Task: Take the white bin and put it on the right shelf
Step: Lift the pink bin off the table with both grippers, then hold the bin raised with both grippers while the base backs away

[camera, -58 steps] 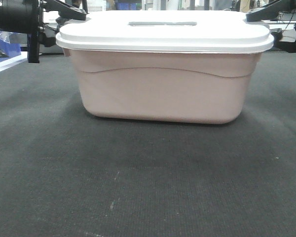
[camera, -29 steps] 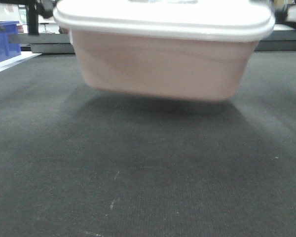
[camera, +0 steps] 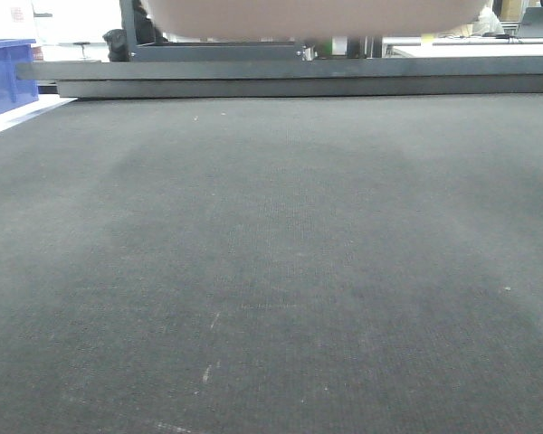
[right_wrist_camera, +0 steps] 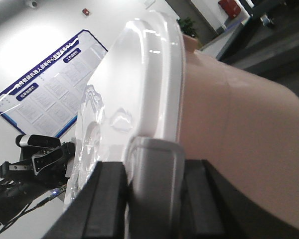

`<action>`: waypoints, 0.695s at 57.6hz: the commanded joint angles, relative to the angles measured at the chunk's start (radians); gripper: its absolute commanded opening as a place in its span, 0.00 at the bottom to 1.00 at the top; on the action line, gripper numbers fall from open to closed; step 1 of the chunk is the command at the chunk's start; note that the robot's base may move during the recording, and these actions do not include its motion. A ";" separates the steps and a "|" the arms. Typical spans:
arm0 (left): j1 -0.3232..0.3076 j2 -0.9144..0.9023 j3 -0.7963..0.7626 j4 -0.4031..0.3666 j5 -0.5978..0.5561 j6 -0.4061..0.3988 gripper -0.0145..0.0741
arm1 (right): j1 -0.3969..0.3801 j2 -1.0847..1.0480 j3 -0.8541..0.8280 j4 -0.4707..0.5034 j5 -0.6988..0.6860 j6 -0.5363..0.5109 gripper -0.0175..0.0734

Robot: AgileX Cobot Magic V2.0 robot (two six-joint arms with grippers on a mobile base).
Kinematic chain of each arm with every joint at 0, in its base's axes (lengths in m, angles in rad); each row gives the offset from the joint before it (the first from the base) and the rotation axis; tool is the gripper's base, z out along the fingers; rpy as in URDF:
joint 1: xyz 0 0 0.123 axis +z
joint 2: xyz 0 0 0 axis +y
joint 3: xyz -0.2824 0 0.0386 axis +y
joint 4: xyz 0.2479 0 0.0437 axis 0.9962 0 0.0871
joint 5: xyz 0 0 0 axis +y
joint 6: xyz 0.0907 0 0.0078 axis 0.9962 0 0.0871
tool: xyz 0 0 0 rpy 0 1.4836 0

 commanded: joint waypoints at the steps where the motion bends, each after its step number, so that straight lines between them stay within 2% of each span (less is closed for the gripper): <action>1: -0.077 -0.113 -0.034 -0.023 0.299 0.017 0.02 | 0.028 -0.097 -0.041 0.126 0.308 -0.023 0.27; 17: -0.145 -0.190 -0.034 0.055 0.299 -0.032 0.02 | 0.028 -0.183 -0.041 0.104 0.308 0.056 0.27; 30: -0.166 -0.199 -0.034 0.099 0.299 -0.066 0.02 | 0.028 -0.200 -0.041 0.038 0.308 0.165 0.27; 40: -0.166 -0.199 -0.034 0.099 0.299 -0.066 0.02 | 0.028 -0.200 -0.041 0.034 0.308 0.171 0.27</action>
